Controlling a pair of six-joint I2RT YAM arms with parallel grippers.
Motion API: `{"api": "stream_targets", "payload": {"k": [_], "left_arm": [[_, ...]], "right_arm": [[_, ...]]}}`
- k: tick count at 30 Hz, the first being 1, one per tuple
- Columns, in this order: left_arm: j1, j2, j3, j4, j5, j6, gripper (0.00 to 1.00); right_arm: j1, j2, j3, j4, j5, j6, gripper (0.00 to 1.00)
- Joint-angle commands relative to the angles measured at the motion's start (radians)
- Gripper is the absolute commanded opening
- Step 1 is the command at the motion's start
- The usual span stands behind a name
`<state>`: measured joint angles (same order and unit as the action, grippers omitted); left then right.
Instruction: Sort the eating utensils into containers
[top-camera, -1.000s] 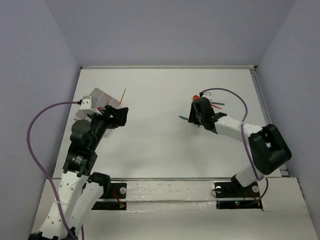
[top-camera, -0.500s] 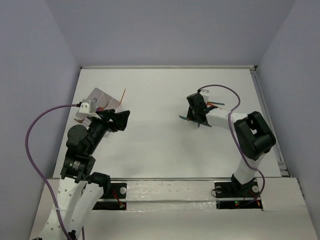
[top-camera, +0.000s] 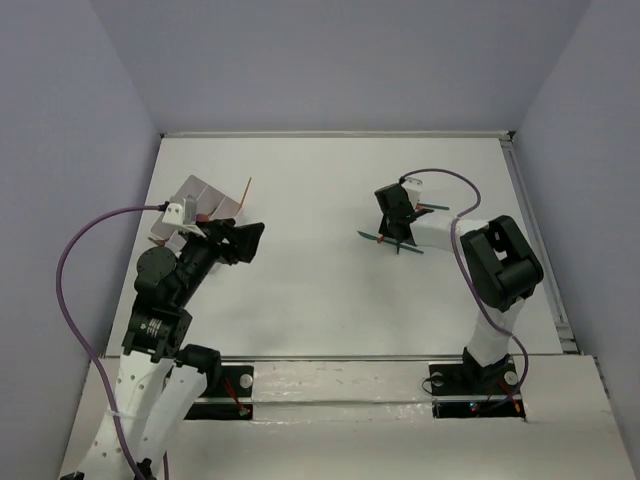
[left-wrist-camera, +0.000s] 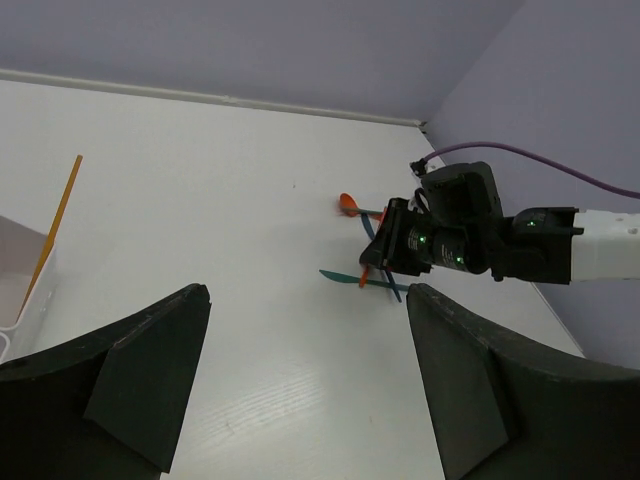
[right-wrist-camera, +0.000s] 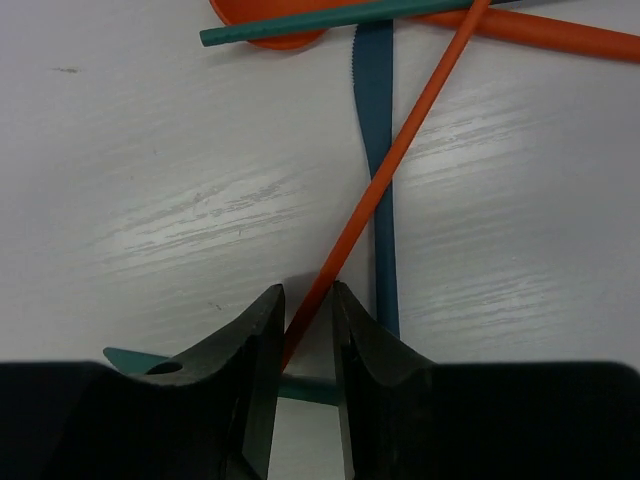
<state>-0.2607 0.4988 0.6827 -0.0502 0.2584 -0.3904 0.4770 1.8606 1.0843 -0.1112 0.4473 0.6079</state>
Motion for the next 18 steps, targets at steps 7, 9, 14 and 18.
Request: {"api": "stream_targets", "payload": {"k": [7,9,14,18], "left_arm": [[-0.002,0.026,0.005,0.043,0.024,0.012,0.91],[-0.002,0.041,0.003,0.044,0.022,0.012,0.91],[-0.002,0.086,0.006,0.042,0.045,0.010,0.89],[-0.002,0.159,-0.002,0.088,0.102,-0.037,0.85]], "right_arm": [[-0.003,-0.055,-0.021,0.041,0.004,0.010,0.17],[-0.003,-0.093,-0.032,0.047,0.008,-0.008,0.15],[-0.003,-0.219,-0.090,0.100,-0.027,-0.051,0.12],[0.044,-0.334,-0.158,0.166,-0.109,-0.100,0.12]]}}
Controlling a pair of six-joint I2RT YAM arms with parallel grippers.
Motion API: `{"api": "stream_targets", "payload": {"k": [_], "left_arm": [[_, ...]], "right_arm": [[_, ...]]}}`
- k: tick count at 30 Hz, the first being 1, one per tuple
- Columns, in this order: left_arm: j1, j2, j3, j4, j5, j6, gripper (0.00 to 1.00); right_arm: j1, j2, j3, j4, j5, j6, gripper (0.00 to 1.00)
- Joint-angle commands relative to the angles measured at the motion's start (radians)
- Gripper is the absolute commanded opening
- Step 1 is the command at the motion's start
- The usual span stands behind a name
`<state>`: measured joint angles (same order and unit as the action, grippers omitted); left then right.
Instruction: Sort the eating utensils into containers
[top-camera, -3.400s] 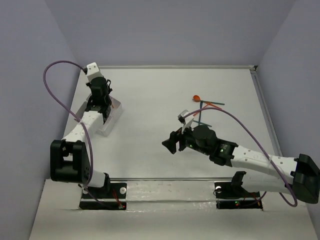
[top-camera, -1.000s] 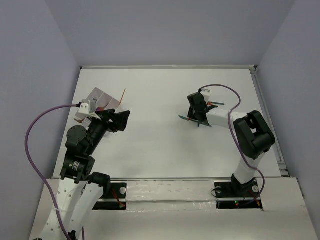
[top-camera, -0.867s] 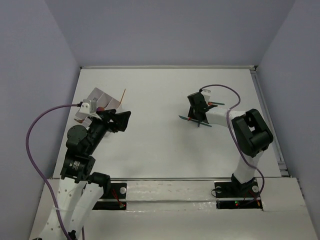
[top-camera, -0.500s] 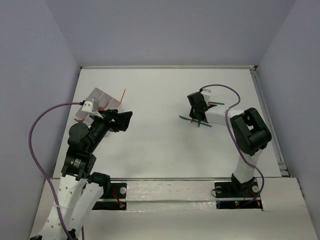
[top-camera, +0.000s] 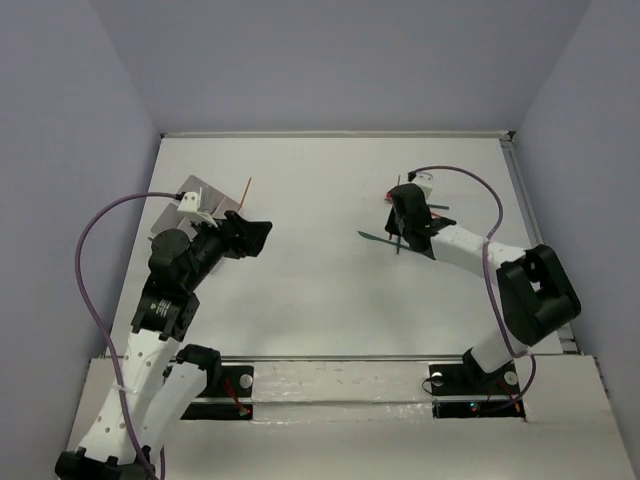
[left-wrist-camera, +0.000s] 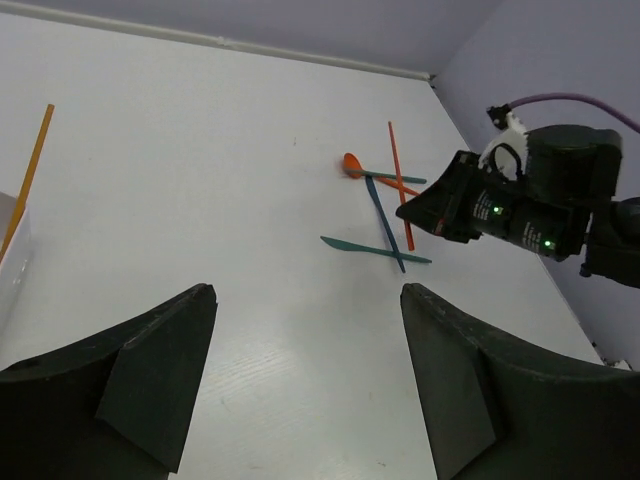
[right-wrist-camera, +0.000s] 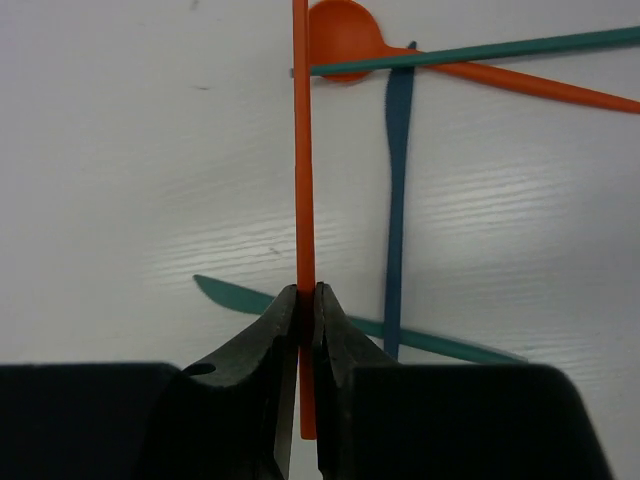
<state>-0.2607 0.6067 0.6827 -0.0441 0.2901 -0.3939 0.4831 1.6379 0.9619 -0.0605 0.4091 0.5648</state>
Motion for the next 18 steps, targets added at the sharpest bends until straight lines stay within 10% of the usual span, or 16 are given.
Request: {"api": "stream_targets", "payload": {"k": [1,18], "left_arm": [[-0.002,0.063,-0.005,0.096,0.111,-0.052,0.84],[-0.046,0.338,-0.121,0.424,0.231,-0.352,0.72]], "right_arm": [[0.051,-0.130,-0.064,0.125,-0.097,-0.060,0.12],[0.377,-0.317,-0.178,0.424,-0.553,-0.089,0.08]]}}
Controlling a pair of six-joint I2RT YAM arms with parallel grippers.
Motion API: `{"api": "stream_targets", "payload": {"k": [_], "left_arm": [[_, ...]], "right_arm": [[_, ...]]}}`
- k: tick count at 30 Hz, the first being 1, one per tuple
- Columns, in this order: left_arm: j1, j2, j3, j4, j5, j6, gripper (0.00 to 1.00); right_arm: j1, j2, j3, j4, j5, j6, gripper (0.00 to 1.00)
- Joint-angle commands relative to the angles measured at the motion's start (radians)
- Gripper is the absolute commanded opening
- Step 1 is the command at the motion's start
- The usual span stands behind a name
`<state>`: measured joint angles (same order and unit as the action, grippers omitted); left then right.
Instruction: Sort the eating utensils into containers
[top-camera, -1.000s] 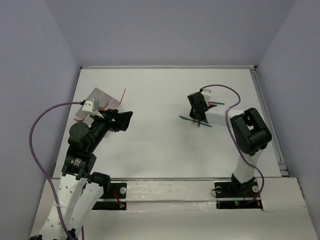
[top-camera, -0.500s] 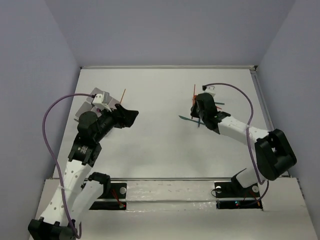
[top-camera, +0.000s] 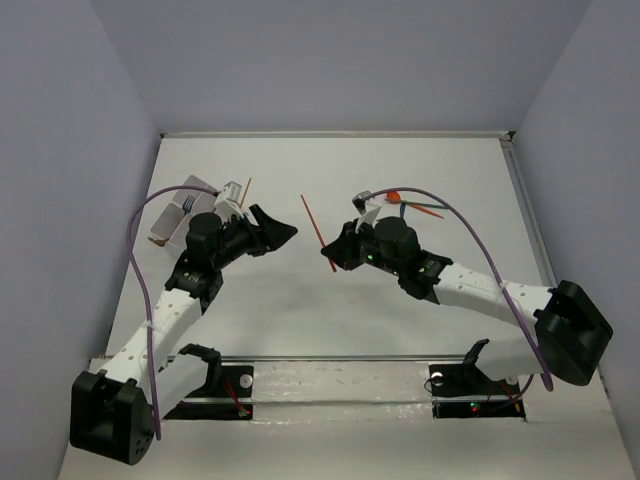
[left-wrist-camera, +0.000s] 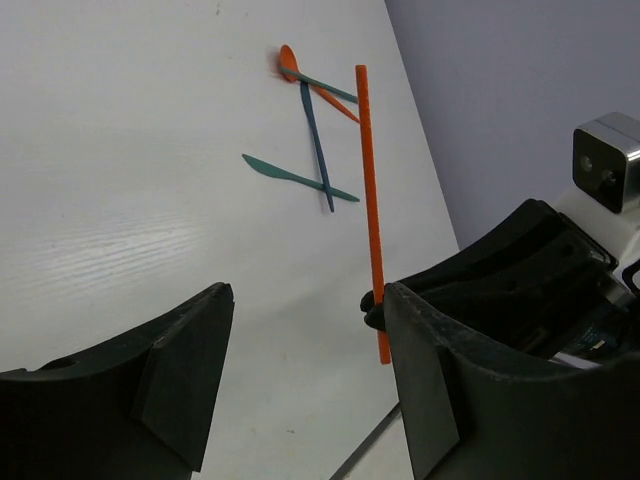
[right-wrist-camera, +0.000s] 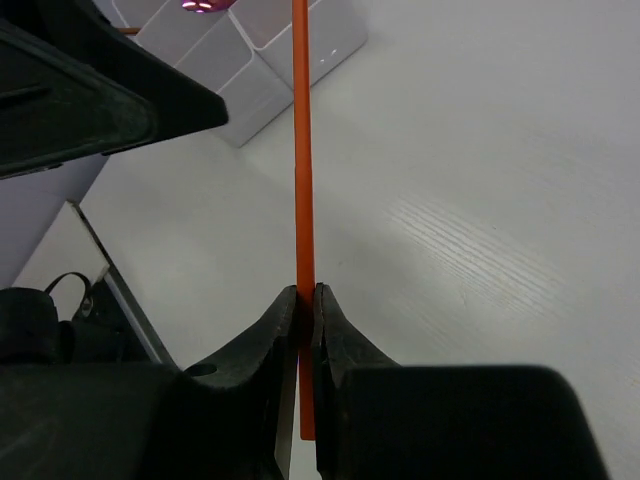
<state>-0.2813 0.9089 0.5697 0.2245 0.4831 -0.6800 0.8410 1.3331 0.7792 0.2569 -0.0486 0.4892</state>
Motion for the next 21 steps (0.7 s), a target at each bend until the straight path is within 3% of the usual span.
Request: {"api": "stream_targets", "payload": {"k": [1,10,13,15,21], "left_arm": [[-0.039,0.056,-0.010,0.170,0.034,-0.072,0.71],[-0.070,0.113,-0.011,0.292,0.017,-0.122,0.68],[-0.081,0.134,-0.004,0.292,0.002,-0.119,0.61],[-0.081,0.140,-0.004,0.299,-0.015,-0.118,0.54],[-0.081,0.145,0.009,0.296,-0.047,-0.115,0.14]], "right_arm": [[0.030,-0.003,0.009,0.107,-0.106,-0.015,0.08],[0.061,0.009,-0.003,0.122,-0.149,-0.014,0.08],[0.061,0.006,-0.009,0.139,-0.174,-0.012,0.08],[0.061,0.011,-0.005,0.139,-0.188,-0.012,0.08],[0.061,0.020,-0.015,0.157,-0.215,-0.003,0.08]]}}
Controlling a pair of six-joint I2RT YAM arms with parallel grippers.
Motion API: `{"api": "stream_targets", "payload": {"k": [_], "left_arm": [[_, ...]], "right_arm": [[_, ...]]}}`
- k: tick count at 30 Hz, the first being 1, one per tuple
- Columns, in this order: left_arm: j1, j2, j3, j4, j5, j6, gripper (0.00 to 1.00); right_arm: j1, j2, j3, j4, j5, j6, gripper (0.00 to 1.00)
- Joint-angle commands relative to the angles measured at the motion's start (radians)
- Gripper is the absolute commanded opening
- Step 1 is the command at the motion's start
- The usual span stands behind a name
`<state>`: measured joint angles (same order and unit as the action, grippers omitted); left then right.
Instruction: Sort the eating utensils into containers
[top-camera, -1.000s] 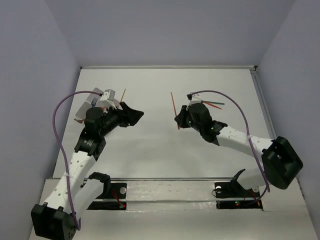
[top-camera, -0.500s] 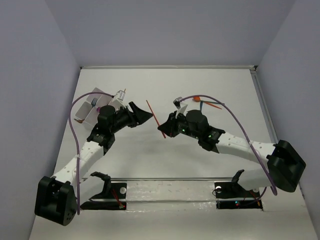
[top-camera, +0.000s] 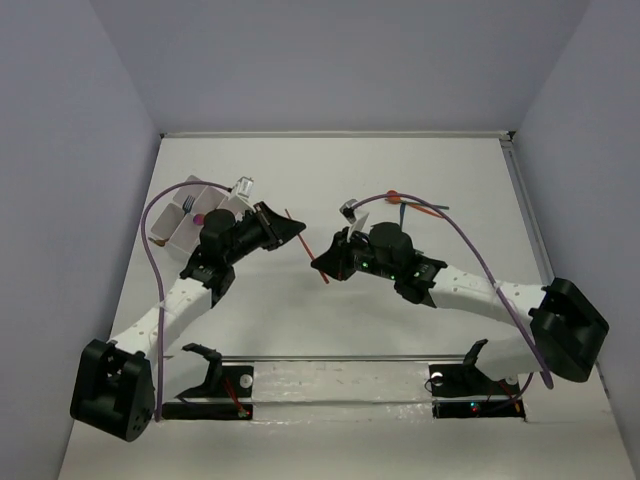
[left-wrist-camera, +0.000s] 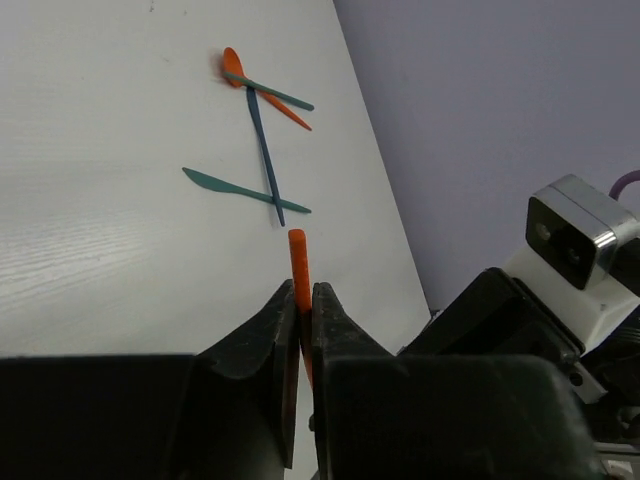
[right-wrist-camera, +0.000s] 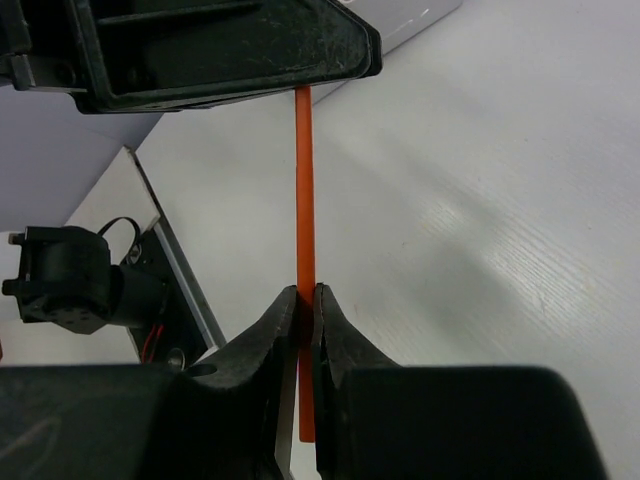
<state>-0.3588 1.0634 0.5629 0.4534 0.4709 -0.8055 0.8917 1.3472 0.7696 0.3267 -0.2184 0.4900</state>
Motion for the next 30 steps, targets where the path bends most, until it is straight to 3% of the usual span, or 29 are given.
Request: {"api": "stream_targets", "payload": {"k": [1,4,6,8,15,22,30], "left_arm": [[-0.003,-0.013,0.020,0.048,-0.044,0.023,0.08],[-0.003,-0.055,0.038,-0.014,-0.092,0.061,0.06],[-0.003,-0.092,0.054,-0.079,-0.138,0.084,0.06],[-0.003,-0.112,0.074,-0.148,-0.189,0.123,0.06],[0.007,-0.169,0.144,-0.303,-0.325,0.216,0.06],[0.104,-0.174,0.245,-0.383,-0.383,0.272,0.06],[0.207,-0.065,0.385,-0.395,-0.546,0.339,0.06]], "right_arm": [[0.010,0.007,-0.007,0.089,-0.047,-0.001,0.08],[0.010,-0.003,-0.013,0.086,-0.042,0.005,0.09],[0.010,-0.022,-0.018,0.081,-0.041,0.009,0.18],[0.010,-0.036,-0.015,0.068,-0.041,0.009,0.35],[0.010,-0.103,-0.016,0.012,-0.062,-0.011,0.64],[0.010,-0.247,-0.039,-0.100,-0.024,-0.068,0.66],[0.010,-0.324,-0.075,-0.181,0.106,-0.123,0.65]]}}
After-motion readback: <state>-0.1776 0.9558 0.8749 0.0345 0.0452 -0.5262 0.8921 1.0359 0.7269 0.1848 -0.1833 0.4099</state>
